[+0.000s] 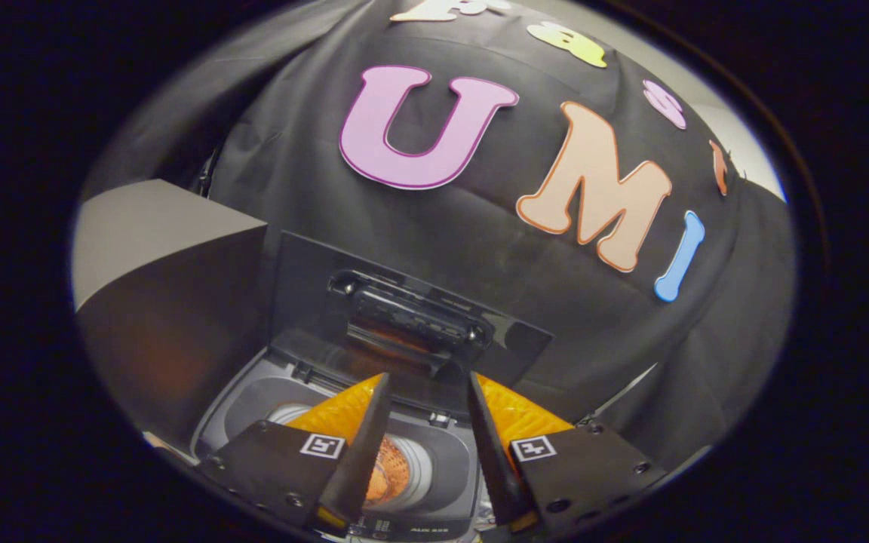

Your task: Put the clothes into the washing machine and then close the washing machine lid.

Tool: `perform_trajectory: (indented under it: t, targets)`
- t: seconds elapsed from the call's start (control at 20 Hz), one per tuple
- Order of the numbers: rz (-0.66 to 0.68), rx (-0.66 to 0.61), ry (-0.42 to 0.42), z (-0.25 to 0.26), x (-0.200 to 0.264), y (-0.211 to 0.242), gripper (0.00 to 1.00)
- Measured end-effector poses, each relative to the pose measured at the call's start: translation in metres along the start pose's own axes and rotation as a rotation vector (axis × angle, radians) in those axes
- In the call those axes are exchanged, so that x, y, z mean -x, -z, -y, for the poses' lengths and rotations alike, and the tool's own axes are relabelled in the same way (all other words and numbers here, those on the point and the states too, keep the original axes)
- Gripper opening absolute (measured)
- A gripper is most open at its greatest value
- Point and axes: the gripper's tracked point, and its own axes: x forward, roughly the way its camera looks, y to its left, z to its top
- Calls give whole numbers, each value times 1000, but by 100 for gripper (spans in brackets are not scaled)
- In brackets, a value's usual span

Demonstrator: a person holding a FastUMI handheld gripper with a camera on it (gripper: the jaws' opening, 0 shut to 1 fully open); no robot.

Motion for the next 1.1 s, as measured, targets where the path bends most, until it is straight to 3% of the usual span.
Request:
perform_trajectory:
  t: [0.4,0.9,1.1]
  targets:
    - [59,-59,32,0,-43,-46,98]
    - [97,-230,23,-5,-113,-76,98]
    - [105,-217,24,-12,-128,-78,98]
